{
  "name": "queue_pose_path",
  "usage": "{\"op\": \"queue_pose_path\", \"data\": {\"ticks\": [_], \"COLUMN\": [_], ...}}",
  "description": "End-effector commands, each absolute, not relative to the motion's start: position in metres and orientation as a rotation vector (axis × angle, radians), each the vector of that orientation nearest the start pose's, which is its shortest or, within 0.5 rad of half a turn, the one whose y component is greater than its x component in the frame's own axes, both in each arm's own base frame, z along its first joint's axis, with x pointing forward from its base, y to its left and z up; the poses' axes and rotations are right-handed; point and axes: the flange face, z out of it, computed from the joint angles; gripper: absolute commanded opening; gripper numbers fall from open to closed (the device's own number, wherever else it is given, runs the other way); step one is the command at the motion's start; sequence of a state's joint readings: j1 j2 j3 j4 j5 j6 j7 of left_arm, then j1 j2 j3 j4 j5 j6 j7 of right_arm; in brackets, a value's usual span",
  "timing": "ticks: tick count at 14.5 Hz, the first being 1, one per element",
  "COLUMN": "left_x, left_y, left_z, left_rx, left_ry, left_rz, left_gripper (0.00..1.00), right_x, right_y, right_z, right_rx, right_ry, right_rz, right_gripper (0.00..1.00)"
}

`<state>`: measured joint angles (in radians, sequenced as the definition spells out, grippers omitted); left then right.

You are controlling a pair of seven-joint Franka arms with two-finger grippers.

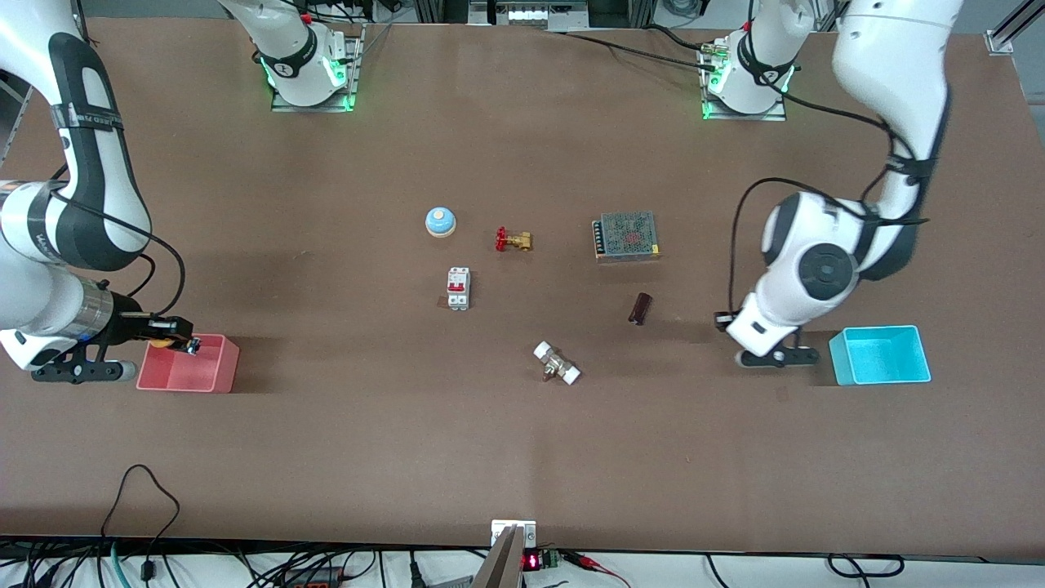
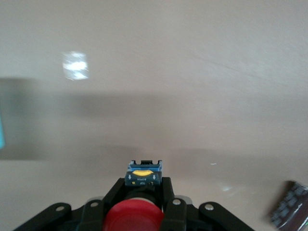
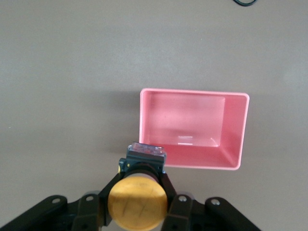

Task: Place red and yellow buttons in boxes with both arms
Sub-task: 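Carry the yellow button to the pink box while the left gripper carries the red button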

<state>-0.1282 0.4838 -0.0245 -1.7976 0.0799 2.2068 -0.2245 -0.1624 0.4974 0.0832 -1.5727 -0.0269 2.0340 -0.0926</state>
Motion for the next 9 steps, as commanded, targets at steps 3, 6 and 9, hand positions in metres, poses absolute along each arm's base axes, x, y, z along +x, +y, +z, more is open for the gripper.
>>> {"op": "queue_pose_path", "data": {"ticks": [3,6,9], "left_x": [0.677,0.686,0.684], "left_y": [0.035,0.106,0.133], "left_z": [0.329,0.343,0.316], "left_rx": [-3.067,-3.066,-3.081], "left_ry": [0.178,0.135,0.062], "left_rz": [0.067,0.011,0.049], "left_gripper": [0.14,0.14,0.14], "right_x": [0.692,0.692,0.695], "right_y": [-0.077,-0.101,-0.110], "right_z": [0.342,0.328,0.312], "right_rx": [-3.151,-3.157,-3.149], "right_ry": [-0.092,-0.043,-0.013], "right_rz": [-0.016,-0.030,-0.046], "right_gripper": [0.24,0.24,0.24]}}
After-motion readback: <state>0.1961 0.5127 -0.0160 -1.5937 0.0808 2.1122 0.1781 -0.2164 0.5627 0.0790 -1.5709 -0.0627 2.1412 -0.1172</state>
